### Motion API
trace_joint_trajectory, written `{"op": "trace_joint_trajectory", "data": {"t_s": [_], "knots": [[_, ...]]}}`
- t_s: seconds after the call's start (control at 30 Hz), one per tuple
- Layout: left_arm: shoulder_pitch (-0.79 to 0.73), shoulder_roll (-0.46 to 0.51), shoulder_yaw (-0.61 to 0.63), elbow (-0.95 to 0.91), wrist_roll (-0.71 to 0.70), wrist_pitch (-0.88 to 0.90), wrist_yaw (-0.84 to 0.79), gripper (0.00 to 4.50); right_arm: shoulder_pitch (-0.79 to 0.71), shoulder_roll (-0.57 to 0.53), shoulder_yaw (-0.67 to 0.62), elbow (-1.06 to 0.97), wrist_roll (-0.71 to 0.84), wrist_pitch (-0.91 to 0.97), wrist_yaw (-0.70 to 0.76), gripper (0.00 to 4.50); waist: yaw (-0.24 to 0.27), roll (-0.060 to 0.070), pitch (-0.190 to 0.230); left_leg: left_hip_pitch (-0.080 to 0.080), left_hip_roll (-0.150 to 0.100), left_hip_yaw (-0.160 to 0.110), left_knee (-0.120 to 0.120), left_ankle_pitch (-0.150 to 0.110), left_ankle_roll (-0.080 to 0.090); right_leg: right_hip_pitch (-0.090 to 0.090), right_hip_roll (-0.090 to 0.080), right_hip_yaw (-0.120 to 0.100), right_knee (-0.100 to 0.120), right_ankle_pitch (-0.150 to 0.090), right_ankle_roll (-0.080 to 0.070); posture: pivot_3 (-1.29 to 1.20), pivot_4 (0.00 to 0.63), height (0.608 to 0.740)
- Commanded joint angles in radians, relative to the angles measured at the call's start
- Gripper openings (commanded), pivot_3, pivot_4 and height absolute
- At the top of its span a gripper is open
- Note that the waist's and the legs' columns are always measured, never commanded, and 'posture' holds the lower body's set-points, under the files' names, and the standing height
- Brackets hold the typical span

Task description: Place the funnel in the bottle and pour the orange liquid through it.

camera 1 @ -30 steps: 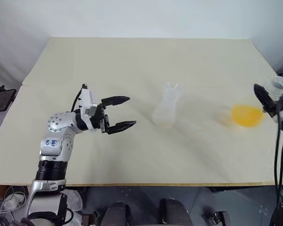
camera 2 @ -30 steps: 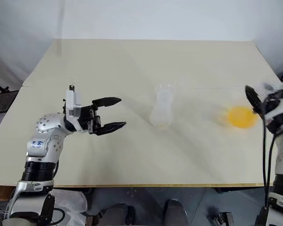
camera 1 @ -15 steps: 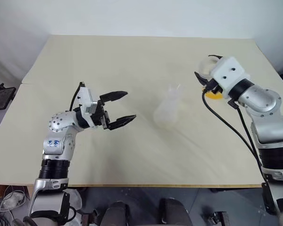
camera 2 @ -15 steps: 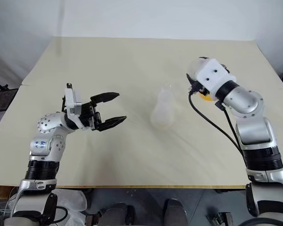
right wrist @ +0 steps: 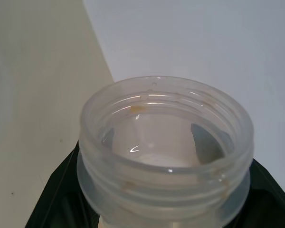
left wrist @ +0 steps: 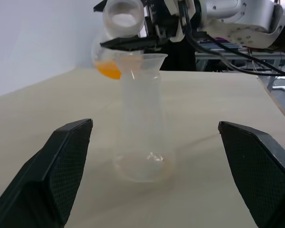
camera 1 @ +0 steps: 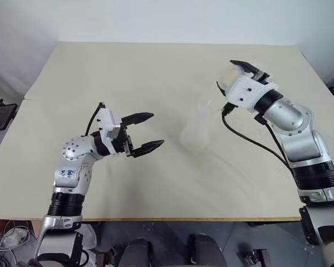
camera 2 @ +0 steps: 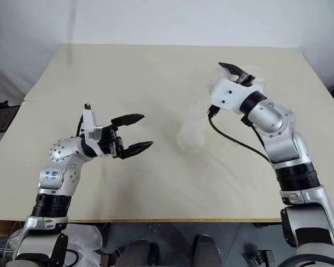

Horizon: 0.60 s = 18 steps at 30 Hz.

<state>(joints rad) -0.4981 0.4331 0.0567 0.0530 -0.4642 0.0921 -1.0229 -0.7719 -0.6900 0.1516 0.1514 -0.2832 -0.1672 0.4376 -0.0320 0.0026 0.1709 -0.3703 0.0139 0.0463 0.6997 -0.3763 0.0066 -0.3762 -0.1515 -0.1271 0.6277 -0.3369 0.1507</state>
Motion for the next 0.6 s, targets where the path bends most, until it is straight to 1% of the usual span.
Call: {"op": "trace_joint_trajectory", "data": {"t_s": [0.03, 0.23, 0.3, 0.6], "knots": [[0.003, -0.006, -0.006, -0.041, -0.004, 0.003, 0.013, 4.5, -0.032, -0.021, -0.014, -0.011, -0.033, -0.066, -0.006, 2.46, 0.001, 0.0, 0.0, 0.0, 0.0, 0.0, 0.0, 0.0, 0.0, 0.0, 0.0, 0.0, 0.0, 0.0, 0.0, 0.0, 0.15, 0.74], [0.005, -0.007, -0.014, -0.051, -0.007, 0.011, 0.022, 4.5, -0.041, -0.023, -0.013, 0.001, -0.085, -0.117, -0.01, 2.46, 0.001, 0.0, 0.0, 0.0, 0.0, -0.003, 0.0, 0.0, 0.0, 0.0, 0.0, 0.0, 0.0, 0.0, 0.0, 0.0, 0.15, 0.74], [0.007, -0.007, -0.016, -0.054, -0.008, 0.013, 0.024, 4.5, -0.045, -0.032, -0.008, 0.005, -0.128, -0.141, -0.026, 2.46, 0.001, 0.0, 0.0, 0.0, 0.0, -0.004, 0.0, 0.0, 0.0, 0.0, 0.0, 0.0, 0.0, 0.0, 0.0, 0.0, 0.15, 0.74], [0.014, -0.006, -0.018, -0.054, -0.015, 0.011, 0.021, 4.5, -0.057, -0.04, -0.014, 0.016, -0.173, -0.2, -0.029, 2.46, 0.001, 0.0, 0.0, 0.0, 0.0, -0.004, 0.0, 0.0, 0.0, 0.0, 0.0, 0.0, 0.0, 0.0, 0.0, 0.0, 0.15, 0.74]]}}
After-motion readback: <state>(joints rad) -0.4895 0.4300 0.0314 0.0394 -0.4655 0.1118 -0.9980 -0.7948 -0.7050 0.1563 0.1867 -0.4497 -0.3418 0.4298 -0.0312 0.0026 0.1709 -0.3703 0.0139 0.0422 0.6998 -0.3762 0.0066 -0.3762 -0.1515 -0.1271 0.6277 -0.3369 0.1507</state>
